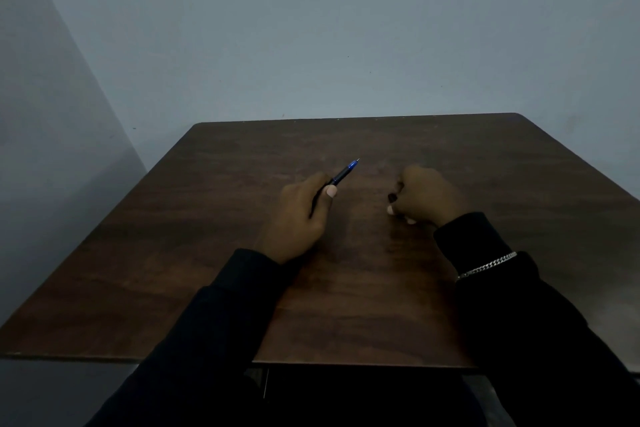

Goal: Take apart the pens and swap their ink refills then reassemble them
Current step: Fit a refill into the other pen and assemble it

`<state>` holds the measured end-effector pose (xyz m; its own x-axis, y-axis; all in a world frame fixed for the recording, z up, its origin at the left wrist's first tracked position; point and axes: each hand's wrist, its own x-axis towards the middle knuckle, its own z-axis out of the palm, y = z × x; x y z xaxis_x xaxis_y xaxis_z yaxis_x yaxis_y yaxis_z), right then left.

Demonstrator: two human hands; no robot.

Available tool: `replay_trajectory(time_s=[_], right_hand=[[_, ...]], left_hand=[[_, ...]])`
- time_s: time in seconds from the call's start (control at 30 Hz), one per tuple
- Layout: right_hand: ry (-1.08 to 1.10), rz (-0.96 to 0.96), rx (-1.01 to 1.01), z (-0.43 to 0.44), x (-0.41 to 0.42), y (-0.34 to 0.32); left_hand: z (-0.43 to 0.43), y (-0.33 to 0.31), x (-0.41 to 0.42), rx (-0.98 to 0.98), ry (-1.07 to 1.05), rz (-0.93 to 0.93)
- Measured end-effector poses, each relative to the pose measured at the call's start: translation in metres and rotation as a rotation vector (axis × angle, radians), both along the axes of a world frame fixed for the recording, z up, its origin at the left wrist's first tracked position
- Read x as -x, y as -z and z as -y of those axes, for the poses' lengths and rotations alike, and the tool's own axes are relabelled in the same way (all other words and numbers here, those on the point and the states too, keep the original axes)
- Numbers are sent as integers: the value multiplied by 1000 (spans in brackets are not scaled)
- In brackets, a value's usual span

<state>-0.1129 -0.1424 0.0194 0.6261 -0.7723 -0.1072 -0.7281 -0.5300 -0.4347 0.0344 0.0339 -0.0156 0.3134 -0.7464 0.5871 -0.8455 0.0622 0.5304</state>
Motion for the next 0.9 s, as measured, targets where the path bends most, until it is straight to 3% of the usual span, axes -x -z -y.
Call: replay_trajectory(time_s=[0.17,0.3,0.4,0.53,0.6,0.7,0.9], right_hand=[[-22,-30,2,-7,-2,-2],[-29,103,-58,-10,1,-3],[-37,388,-152,-12,0,-4],[-56,1060,-489,-16,-1,-12],[-116,1237,-586,-16,1,-14],[-189,1281,-631,-18,2,-15],[-210,1207,-537,-20,1,-14]], left_hand=[[1,1,0,-25,1,4],[0,1,2,-16,-3,7],[0,0,2,-27,0,4],[-1,-1,2,-10,-2,-4],[0,-1,3,-25,-2,-13],[0,-1,3,-32,7,-18],[0,-2,3,-51,3,-24]])
